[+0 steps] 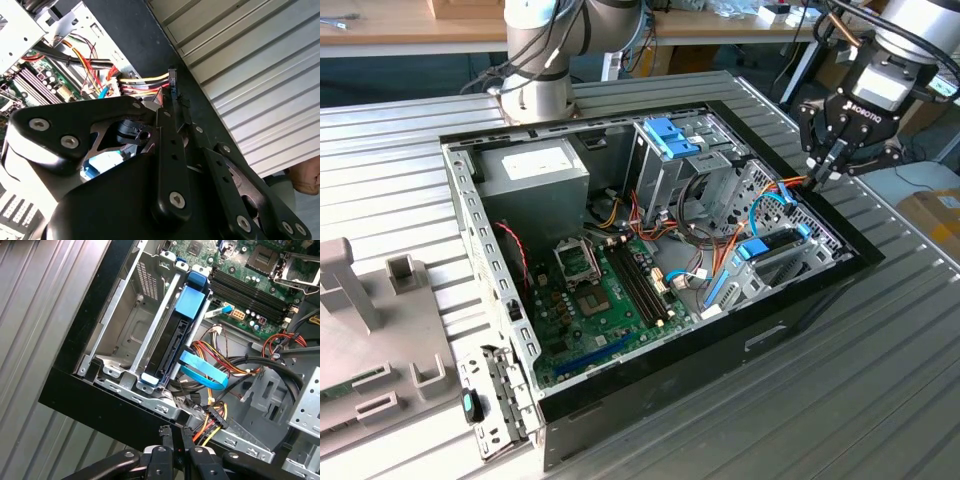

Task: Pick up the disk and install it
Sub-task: 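Insert the first disk wire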

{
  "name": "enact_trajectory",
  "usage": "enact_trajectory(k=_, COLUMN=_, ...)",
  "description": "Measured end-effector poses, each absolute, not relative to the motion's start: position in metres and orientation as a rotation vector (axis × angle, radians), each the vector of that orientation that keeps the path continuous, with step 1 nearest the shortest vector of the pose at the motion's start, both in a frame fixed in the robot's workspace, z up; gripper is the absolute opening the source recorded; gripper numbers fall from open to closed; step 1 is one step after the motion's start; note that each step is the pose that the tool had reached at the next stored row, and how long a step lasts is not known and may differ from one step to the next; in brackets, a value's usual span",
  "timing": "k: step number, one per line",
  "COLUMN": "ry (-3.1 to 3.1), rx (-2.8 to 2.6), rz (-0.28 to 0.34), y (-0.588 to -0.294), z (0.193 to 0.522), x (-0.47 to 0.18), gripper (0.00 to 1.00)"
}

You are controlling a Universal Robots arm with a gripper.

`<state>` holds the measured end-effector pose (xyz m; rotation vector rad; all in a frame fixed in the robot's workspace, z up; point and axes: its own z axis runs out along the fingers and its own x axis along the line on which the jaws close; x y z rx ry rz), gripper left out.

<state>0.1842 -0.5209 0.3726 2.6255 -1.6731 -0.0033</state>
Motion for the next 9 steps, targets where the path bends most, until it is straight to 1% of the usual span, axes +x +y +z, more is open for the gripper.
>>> enact_trajectory(k=2, ry=-1.674, rx=2.627, rz=0.001, y=-0.521, z=0.378, x=0.184, gripper=0.18)
enact_trajectory(k=7, ry=-1.678, rx=2.634, rz=0.008, y=-0.521, z=0.378, x=0.178, gripper=0.18)
enact_trajectory(k=9, ry=-1.682, rx=2.638, rz=0.022, y=-0.522, z=0.378, x=0.169, gripper=0.18)
